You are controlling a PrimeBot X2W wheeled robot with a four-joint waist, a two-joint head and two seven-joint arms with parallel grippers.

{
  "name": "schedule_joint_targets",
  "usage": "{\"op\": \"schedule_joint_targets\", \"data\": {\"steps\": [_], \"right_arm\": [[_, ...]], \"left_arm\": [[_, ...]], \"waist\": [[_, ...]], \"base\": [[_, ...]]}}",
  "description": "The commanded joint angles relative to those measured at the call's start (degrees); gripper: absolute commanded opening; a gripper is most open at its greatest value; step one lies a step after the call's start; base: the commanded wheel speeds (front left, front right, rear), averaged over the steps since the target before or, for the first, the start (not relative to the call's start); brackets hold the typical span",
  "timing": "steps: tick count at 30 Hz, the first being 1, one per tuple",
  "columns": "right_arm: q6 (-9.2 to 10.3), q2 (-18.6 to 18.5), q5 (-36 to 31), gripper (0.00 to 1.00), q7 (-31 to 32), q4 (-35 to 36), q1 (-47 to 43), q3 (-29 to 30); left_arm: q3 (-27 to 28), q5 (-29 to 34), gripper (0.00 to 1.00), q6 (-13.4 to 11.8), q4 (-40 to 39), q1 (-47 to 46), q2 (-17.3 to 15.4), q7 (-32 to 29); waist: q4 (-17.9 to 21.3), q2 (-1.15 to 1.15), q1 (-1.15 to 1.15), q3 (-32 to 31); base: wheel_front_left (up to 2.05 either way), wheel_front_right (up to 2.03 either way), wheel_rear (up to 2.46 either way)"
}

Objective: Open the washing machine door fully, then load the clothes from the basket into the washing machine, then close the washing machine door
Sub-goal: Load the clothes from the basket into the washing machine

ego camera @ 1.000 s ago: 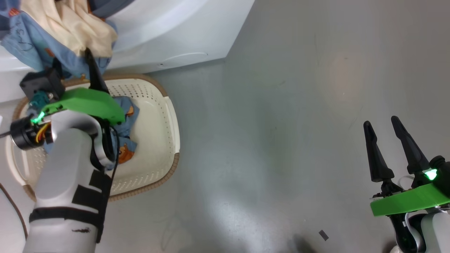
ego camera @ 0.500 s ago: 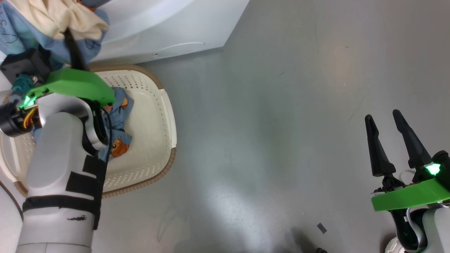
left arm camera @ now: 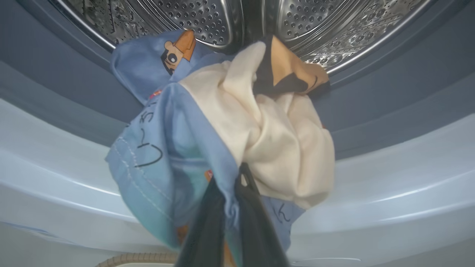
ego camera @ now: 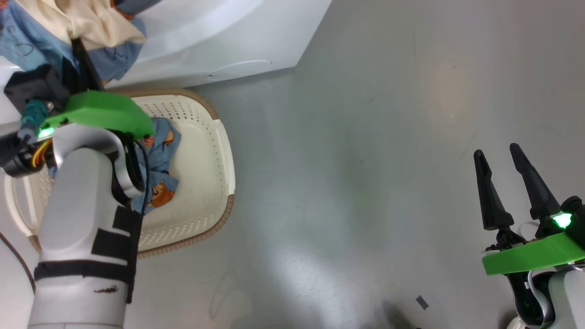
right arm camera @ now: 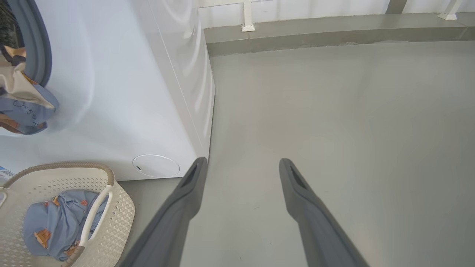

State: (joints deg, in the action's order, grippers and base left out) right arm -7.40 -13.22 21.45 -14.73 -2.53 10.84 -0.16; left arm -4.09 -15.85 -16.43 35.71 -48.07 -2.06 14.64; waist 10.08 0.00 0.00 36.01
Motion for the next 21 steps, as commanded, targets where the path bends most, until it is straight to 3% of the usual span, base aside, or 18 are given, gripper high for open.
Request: {"op": "schedule_joint_targets", "data": {"steps": [1, 9, 21], "right_arm": [[-0.09, -1.0, 0.7, 1.0, -0.3, 1.0, -1.3, -1.2], [-0.09, -0.3, 0.7, 1.0, -0.3, 0.7, -1.8, -2.4], [-0.09, 1.3, 1.4, 1.0, -0.3, -0.8, -2.9, -4.2]], "left_arm": [[1.2, 0.7, 0.0, 0.0, -2.1, 1.9, -1.2, 0.4], [-0.3, 1.8, 0.0, 0.2, -4.9, 1.8, -1.3, 0.4], [-0.4, 3.2, 0.0, -0.4, -1.0, -7.5, -6.0, -3.0]], "waist": [[-0.4, 0.0, 0.0, -0.6], [-0.1, 0.0, 0.0, -2.3], [4.4, 0.0, 0.0, -4.2]], "base": [[0.0, 0.0, 0.0], [0.0, 0.0, 0.0], [0.0, 0.0, 0.0]]}}
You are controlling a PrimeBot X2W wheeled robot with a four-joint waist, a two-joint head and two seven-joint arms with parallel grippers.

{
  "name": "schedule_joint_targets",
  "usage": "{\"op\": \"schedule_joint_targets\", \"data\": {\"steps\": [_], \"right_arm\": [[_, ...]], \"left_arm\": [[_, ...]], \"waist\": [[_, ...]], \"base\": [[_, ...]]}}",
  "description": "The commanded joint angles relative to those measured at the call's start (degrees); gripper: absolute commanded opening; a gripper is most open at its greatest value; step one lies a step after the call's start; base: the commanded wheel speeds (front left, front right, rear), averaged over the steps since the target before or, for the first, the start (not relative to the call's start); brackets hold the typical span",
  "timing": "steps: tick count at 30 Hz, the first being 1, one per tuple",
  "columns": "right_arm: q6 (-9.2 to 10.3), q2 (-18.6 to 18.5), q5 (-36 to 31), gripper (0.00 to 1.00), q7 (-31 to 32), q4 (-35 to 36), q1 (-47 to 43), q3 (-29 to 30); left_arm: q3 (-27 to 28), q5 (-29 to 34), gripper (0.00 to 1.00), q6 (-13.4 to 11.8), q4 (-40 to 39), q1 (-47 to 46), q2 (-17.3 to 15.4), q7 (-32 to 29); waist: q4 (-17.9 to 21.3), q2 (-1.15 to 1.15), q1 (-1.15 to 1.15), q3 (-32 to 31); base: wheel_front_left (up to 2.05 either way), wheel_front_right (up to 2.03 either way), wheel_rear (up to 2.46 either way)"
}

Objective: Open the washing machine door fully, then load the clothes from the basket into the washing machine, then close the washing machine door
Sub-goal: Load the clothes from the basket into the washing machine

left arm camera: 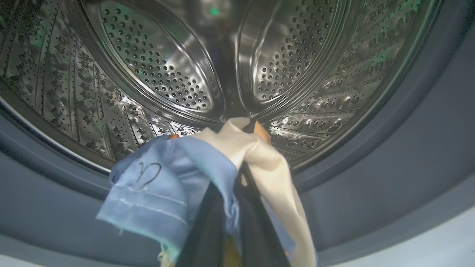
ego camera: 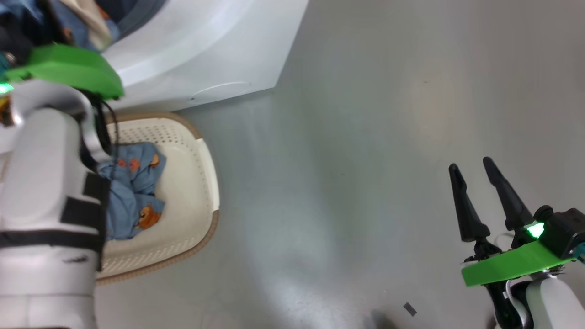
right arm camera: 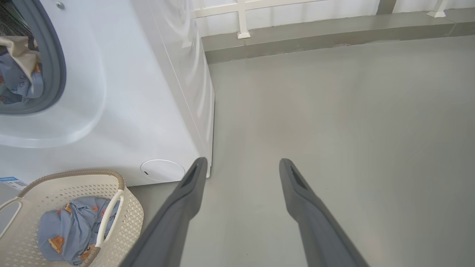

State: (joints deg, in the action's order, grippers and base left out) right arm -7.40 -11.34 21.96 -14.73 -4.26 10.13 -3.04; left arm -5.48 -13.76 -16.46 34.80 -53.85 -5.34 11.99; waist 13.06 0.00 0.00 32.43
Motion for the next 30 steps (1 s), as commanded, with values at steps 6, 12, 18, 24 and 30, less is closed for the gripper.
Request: {"op": "schedule_joint_targets", "data": {"steps": [6, 12, 18, 24, 30], "right_arm": [[-0.09, -0.3, 1.3, 1.0, -0.3, 0.2, -2.7, -2.2], [-0.09, -0.3, 1.9, 1.0, -0.3, -0.7, -3.3, -3.4], [-0.09, -0.6, 2.5, 1.0, -0.3, -1.2, -3.8, -4.2], [-0.09, -0.9, 3.0, 1.0, -0.3, -1.1, -4.3, -4.1], [-0.09, -0.7, 3.7, 1.0, -0.3, -1.0, -4.2, -4.4]], "left_arm": [[0.5, 2.4, 0.0, -0.4, 5.8, -6.9, -5.3, -0.9], [-0.3, 3.8, 0.0, -0.1, 13.0, -12.7, -8.5, -0.9], [-1.3, 5.4, 0.0, -0.2, 18.4, -18.8, -11.4, 0.3], [-2.3, 6.9, 0.0, -0.4, 22.0, -24.4, -14.2, 1.9], [-2.8, 8.5, 0.0, -2.3, 22.8, -28.7, -16.9, 2.8]], "waist": [[3.5, 0.0, 0.0, -0.9], [5.5, 0.0, 0.0, -0.7], [7.2, 0.0, 0.0, 0.6], [8.7, 0.0, 0.0, 3.0], [10.1, 0.0, 0.0, 5.3]], "base": [[0.0, 0.0, 0.0], [0.0, 0.0, 0.0], [0.0, 0.0, 0.0], [0.0, 0.0, 0.0], [0.0, 0.0, 0.0]]}}
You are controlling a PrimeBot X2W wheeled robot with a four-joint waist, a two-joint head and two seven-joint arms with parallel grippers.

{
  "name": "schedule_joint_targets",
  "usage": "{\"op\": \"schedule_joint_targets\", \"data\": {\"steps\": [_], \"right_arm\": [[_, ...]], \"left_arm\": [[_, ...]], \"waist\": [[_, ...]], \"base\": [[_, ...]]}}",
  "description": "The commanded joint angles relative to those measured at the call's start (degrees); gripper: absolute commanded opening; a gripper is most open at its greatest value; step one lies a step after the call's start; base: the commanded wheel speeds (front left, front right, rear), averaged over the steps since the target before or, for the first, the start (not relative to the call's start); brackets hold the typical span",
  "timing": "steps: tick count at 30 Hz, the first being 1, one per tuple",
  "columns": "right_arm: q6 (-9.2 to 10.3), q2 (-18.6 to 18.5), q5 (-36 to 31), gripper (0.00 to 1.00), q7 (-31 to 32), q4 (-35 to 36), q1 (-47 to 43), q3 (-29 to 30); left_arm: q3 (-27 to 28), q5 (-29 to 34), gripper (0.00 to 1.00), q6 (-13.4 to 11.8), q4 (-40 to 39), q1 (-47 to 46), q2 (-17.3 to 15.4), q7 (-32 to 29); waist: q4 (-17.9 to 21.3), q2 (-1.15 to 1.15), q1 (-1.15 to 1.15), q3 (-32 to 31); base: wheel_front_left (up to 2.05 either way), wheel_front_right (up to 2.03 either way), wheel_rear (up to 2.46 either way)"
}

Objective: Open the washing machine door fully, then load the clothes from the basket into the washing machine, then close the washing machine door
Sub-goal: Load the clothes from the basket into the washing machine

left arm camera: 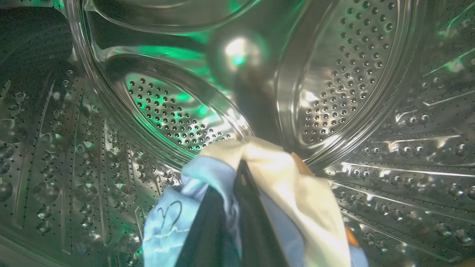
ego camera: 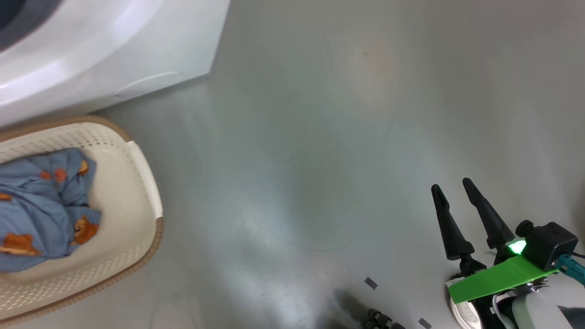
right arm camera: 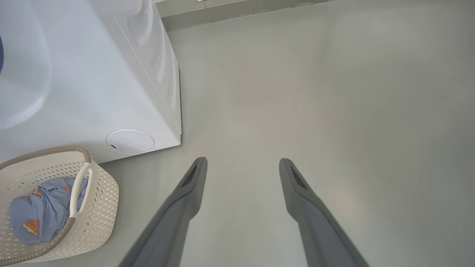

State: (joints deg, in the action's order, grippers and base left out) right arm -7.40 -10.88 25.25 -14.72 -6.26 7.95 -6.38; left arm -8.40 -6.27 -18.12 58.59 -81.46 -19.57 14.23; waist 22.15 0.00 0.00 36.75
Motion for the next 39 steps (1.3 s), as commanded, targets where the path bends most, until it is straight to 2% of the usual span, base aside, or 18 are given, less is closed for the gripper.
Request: {"op": "schedule_joint_targets", "data": {"steps": [1, 4, 6, 10, 11, 13, 14, 15, 16, 21, 25, 32, 39], "right_arm": [[-0.09, -1.1, 0.4, 1.0, -0.3, 1.0, -2.0, -1.2], [-0.09, -0.9, 0.7, 1.0, -0.3, 0.9, -2.1, -1.5], [-0.09, -0.8, 0.8, 1.0, -0.3, 0.8, -2.3, -1.4], [-0.09, -0.5, 1.0, 1.0, -0.3, 0.7, -3.1, -1.2], [-0.09, -0.4, 1.1, 1.0, -0.3, 0.6, -3.1, -1.2], [-0.09, -0.2, 1.1, 1.0, -0.3, 0.6, -3.1, -1.1], [-0.09, 0.0, 1.2, 1.0, -0.3, 0.5, -3.1, -1.0], [-0.09, 0.0, 1.2, 1.0, -0.3, 0.5, -3.1, -1.0], [-0.09, 0.1, 1.2, 1.0, -0.3, 0.5, -3.0, -1.0], [-0.09, 0.1, 1.2, 1.0, -0.3, 0.3, -2.9, -1.2], [-0.09, 0.0, 1.3, 1.0, -0.3, 0.5, -2.5, -1.3], [-0.09, 0.1, 1.0, 1.0, -0.3, 0.9, -1.7, -0.6], [-0.09, 0.1, 0.6, 1.0, -0.3, 1.1, -1.0, -0.2]], "left_arm": [[-0.1, 1.3, 0.0, -0.7, -0.6, -1.5, -3.0, 0.6], [-1.0, 2.0, 0.0, -0.5, 1.4, -2.5, -4.1, 0.7], [-1.6, 2.3, 0.0, 0.5, 3.3, -3.3, -4.8, 0.3], [-3.0, 3.1, 0.0, 1.1, 7.4, -5.6, -5.4, -2.7], [-3.1, 3.0, 0.14, 1.3, 8.4, -6.0, -5.3, -3.9], [-3.8, 3.4, 0.5, 1.2, 10.0, -6.9, -5.3, -6.2], [-4.1, 3.5, 0.9, 1.3, 10.5, -7.3, -5.1, -6.9], [-4.1, 3.5, 0.9, 1.3, 10.5, -7.3, -5.1, -6.9], [-4.4, 3.7, 1.0, 1.0, 10.9, -7.7, -5.1, -7.8], [-4.8, 3.3, 1.0, 0.5, 12.8, -8.3, -3.9, -12.0], [-4.8, 2.5, 1.0, 0.4, 13.3, -8.0, -2.7, -13.0], [-4.3, 0.8, 1.0, -0.7, 13.4, -6.9, -0.7, -11.4], [-3.7, -1.1, 1.0, -0.7, 13.7, -4.1, 0.9, -8.8]], "waist": [[1.3, 0.0, 0.0, 1.1], [2.1, 0.0, 0.0, 1.3], [2.6, 0.0, 0.0, 1.5], [3.2, 0.0, 0.0, 1.7], [3.3, 0.0, 0.0, 1.7], [3.2, 0.0, 0.0, 1.8], [3.2, 0.0, 0.0, 1.8], [3.2, 0.0, 0.0, 1.8], [3.1, 0.0, 0.0, 1.7], [2.2, 0.0, 0.0, 0.7], [1.3, 0.0, 0.0, 0.1], [-0.6, 0.0, 0.0, -1.1], [-3.1, 0.0, 0.0, -3.4]], "base": [[0.0, 0.0, 0.0], [0.0, 0.0, 0.0], [0.0, 0.0, 0.0], [0.0, 0.0, 0.0], [0.0, 0.0, 0.0], [0.0, 0.0, 0.0], [0.0, 0.0, 0.0], [0.0, 0.0, 0.0], [0.0, 0.0, 0.0], [0.0, 0.0, 0.0], [0.0, 0.0, 0.0], [0.0, 0.0, 0.0], [0.0, 0.0, 0.0]]}}
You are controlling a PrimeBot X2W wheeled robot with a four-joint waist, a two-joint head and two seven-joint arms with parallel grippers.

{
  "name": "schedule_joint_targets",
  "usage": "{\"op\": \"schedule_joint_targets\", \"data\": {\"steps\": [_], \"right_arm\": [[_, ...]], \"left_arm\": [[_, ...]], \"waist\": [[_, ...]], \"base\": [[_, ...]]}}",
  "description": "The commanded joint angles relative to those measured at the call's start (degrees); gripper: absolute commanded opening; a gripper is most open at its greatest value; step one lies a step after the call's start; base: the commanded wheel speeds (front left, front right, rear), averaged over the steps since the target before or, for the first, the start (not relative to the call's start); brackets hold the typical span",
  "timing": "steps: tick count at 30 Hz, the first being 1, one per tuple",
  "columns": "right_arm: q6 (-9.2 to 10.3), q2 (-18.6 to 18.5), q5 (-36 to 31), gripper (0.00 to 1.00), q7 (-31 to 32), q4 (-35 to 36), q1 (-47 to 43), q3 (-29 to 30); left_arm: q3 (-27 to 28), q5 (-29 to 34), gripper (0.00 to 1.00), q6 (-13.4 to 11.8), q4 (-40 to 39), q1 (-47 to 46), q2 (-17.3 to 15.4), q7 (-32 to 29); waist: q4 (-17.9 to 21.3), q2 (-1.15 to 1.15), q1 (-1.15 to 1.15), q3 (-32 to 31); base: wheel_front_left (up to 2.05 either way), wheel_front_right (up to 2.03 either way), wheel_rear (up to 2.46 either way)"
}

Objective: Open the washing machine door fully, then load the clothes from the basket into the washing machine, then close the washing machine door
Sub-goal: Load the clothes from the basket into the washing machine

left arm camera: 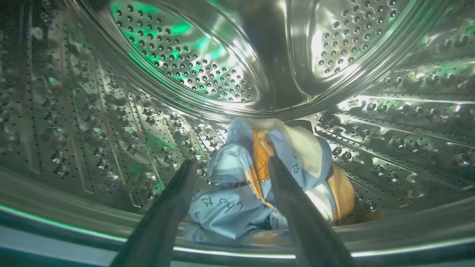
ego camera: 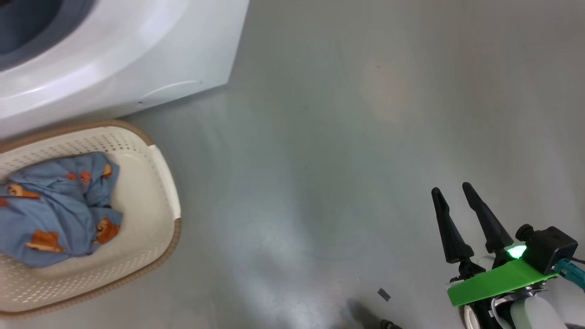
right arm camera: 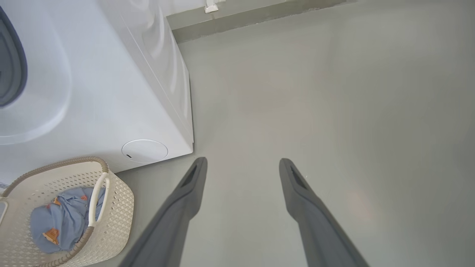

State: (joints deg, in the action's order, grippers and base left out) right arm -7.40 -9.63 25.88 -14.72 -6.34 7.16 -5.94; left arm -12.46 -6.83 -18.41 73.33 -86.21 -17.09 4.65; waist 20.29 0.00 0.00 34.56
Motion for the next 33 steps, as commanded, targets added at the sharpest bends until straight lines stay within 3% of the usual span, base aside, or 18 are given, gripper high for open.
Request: {"op": "schedule_joint_targets", "data": {"steps": [1, 7, 22, 33], "right_arm": [[-0.09, -1.2, -0.1, 1.0, -0.3, 1.2, -0.1, -0.6], [-0.09, -1.5, -0.8, 1.0, -0.3, 1.2, 0.0, -0.1], [-0.09, -2.3, -3.5, 1.0, -0.3, 2.2, -1.6, 1.6], [-0.09, -2.6, -4.5, 1.0, -0.3, 3.4, -2.4, 3.7]], "left_arm": [[0.6, -0.9, 1.0, -0.4, -1.1, 1.0, -1.2, 1.3], [1.5, -3.1, 1.0, 0.2, -1.2, 3.9, 1.1, 4.7], [1.9, -6.6, 1.0, 4.5, -3.9, 14.2, 7.1, 10.0], [1.4, -6.7, 1.0, 5.6, -17.4, 27.3, 9.9, 10.3]], "waist": [[-1.7, 0.0, 0.0, -1.5], [-4.1, 0.0, 0.0, -4.3], [-10.4, 0.0, 0.0, -12.1], [-14.4, 0.0, 0.0, -14.0]], "base": [[0.0, 0.0, 0.0], [0.0, 0.0, 0.0], [0.0, 0.0, 0.0], [0.0, 0.0, 0.0]]}}
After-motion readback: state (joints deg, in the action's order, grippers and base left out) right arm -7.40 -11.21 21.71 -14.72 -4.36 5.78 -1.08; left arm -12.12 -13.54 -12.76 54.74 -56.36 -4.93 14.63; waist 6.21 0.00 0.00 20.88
